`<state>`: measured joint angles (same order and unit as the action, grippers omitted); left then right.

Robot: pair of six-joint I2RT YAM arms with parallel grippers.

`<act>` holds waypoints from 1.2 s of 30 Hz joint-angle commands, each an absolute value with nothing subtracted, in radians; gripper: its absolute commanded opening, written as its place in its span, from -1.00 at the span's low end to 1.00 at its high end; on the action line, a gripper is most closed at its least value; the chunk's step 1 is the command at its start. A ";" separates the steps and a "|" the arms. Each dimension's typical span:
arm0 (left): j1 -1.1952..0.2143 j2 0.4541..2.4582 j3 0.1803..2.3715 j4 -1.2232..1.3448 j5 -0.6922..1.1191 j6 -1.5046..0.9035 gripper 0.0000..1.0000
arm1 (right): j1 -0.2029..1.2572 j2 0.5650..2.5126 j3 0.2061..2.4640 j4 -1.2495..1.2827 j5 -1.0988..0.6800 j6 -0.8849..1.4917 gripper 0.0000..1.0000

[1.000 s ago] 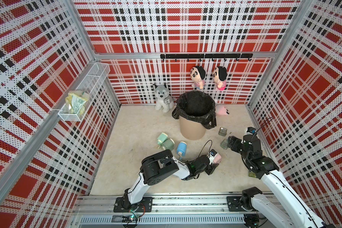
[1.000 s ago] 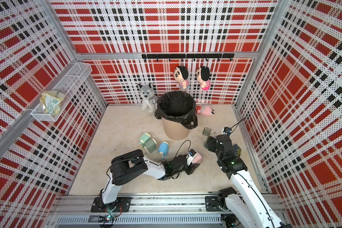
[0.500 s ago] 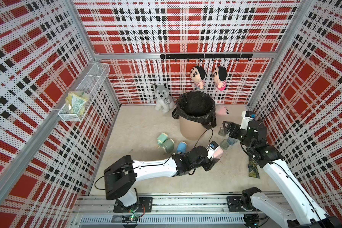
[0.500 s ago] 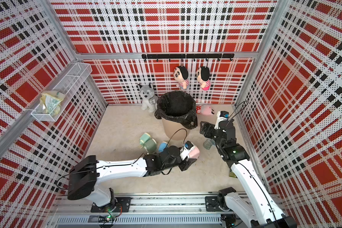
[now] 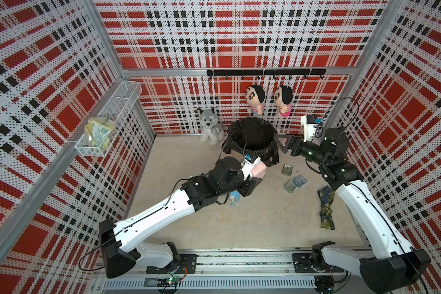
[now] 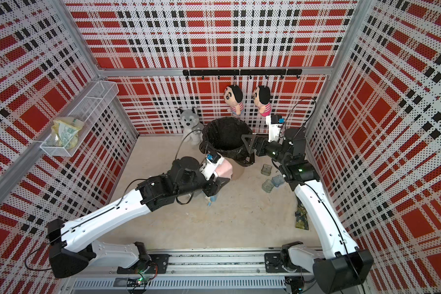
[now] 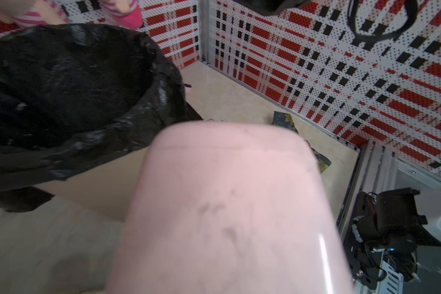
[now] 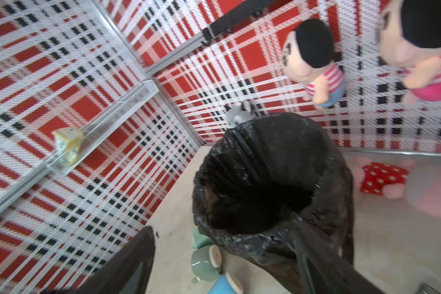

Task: Take out the pencil sharpener tray and clean the shavings
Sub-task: Open the container of the pencil sharpener.

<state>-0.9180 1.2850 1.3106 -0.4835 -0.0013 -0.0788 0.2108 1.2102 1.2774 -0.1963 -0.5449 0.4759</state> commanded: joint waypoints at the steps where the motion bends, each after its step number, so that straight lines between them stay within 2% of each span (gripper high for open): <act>1: -0.834 1.244 1.367 -0.558 0.111 -0.051 -0.20 | 0.185 1.247 1.282 -0.042 -0.784 0.496 0.75; 7: -0.706 1.285 1.492 -0.629 0.307 -0.013 -0.20 | 0.167 1.311 1.265 0.214 -1.103 0.628 0.76; 11: -0.664 1.345 1.592 -0.715 0.474 0.038 -0.23 | 0.176 1.295 1.212 0.307 -1.200 0.657 0.79; 19: -0.624 1.361 1.619 -0.730 0.695 0.055 -0.23 | 0.273 1.250 1.136 0.266 -1.213 0.590 0.80; 23: -0.613 1.358 1.622 -0.734 0.732 0.049 -0.17 | 0.324 1.245 1.115 0.243 -1.191 0.565 0.80; 26: -0.610 1.361 1.628 -0.733 0.736 0.048 -0.18 | 0.365 1.246 1.138 0.122 -1.160 0.453 0.80; 36: -0.580 1.364 1.625 -0.726 0.780 0.051 -0.16 | 0.423 1.255 1.135 0.119 -1.151 0.442 0.74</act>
